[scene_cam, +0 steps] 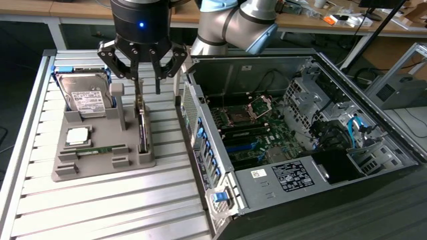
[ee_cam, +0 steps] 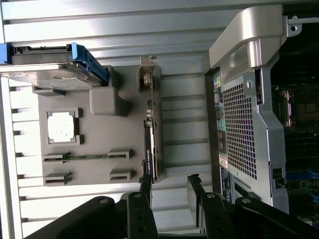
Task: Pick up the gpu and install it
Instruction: 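Pick up the gpu and move the gpu toward the slot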
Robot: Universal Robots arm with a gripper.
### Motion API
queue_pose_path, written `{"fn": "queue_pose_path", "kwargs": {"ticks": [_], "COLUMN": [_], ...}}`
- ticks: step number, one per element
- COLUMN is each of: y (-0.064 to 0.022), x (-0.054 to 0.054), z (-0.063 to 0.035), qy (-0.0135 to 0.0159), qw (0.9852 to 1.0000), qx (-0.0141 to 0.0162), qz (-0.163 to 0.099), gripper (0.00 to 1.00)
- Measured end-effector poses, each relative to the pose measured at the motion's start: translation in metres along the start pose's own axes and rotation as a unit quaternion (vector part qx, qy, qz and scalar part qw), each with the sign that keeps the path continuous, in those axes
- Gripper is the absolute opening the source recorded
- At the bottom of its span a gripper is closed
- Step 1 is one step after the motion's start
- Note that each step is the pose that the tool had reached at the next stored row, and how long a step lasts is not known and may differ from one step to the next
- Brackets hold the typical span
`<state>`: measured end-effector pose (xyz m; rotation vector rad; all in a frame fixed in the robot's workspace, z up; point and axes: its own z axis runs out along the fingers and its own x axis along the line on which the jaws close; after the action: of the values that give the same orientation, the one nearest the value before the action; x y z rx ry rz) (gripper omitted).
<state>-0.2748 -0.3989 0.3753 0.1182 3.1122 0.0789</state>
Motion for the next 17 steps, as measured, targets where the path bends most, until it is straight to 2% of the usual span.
{"fn": "queue_pose_path", "kwargs": {"ticks": [17], "y": [-0.0007], "x": [0.0059], "z": [0.0047], "qy": [0.0001], "qw": [1.0], "qx": [0.0001], "qz": [0.0], "gripper": [0.42]}}
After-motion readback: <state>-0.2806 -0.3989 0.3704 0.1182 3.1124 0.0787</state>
